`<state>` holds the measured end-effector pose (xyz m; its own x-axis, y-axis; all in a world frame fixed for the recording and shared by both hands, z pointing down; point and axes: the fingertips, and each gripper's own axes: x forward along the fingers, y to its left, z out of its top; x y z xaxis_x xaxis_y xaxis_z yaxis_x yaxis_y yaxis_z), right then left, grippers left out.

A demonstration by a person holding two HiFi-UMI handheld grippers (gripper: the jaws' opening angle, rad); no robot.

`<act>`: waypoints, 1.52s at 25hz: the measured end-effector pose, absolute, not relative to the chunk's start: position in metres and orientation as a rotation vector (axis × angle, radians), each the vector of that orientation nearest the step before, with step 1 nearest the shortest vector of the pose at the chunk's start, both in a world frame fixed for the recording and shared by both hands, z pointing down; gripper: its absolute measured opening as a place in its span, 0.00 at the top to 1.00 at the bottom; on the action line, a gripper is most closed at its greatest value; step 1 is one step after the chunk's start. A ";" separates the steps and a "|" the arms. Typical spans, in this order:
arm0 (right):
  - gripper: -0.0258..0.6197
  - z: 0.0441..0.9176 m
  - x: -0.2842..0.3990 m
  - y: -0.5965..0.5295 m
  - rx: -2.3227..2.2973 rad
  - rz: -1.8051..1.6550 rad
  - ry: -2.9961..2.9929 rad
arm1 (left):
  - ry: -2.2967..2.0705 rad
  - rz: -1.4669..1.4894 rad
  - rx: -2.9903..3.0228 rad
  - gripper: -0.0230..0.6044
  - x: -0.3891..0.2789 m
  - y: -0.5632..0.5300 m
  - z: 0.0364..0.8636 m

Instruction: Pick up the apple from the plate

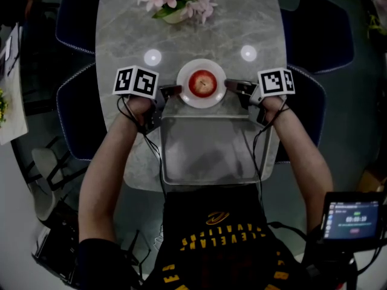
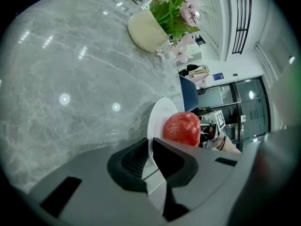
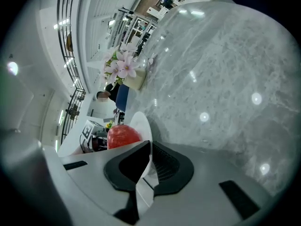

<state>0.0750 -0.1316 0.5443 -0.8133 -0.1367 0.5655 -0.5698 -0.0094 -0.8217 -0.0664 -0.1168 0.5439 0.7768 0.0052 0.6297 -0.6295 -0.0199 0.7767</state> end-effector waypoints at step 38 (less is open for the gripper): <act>0.91 0.555 0.072 -0.134 0.703 1.817 -1.995 | -0.568 0.535 1.551 0.91 -0.067 -0.117 0.555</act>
<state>0.0724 -0.1337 0.5546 -0.8153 -0.1241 0.5656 -0.5747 0.0537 -0.8166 -0.0674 -0.1167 0.5554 0.7651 -0.0365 0.6429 -0.6440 -0.0403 0.7640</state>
